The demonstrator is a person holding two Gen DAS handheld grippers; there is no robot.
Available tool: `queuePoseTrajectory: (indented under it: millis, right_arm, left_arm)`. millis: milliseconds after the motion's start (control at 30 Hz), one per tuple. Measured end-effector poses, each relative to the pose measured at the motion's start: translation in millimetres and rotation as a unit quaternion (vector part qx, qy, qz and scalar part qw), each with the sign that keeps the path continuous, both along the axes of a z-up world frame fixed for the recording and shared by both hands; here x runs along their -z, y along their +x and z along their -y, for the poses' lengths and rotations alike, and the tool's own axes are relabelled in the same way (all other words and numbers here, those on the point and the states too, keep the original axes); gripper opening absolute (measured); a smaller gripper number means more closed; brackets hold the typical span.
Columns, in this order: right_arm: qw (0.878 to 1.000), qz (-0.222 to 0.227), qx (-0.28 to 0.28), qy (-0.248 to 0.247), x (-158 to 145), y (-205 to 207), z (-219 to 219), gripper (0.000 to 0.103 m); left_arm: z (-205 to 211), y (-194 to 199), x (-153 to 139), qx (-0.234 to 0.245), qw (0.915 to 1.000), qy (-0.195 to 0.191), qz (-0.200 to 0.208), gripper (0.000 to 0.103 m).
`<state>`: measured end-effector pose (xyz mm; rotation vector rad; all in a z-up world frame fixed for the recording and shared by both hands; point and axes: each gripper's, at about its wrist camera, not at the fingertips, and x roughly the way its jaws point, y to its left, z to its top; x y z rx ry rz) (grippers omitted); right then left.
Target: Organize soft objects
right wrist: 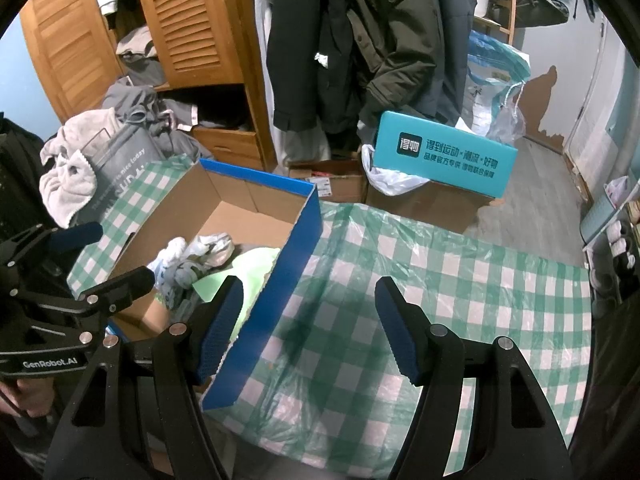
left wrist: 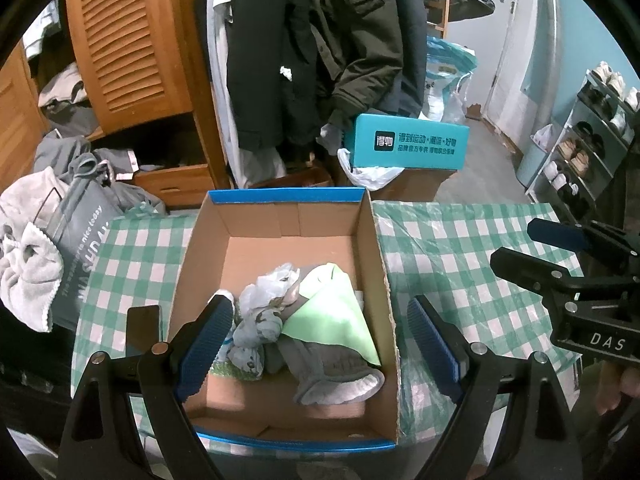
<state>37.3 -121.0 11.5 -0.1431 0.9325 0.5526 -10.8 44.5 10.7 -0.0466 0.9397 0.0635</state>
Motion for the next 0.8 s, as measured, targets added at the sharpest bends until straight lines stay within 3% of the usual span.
queuePoseTrajectory:
  millis: [800]
  right_arm:
    - [1.0,0.002,0.001,0.0,-1.6,-1.3,-1.2,0.068]
  left_arm:
    - [2.1,1.5,-4.0,0.005,1.0,-0.001,0.003,0.09]
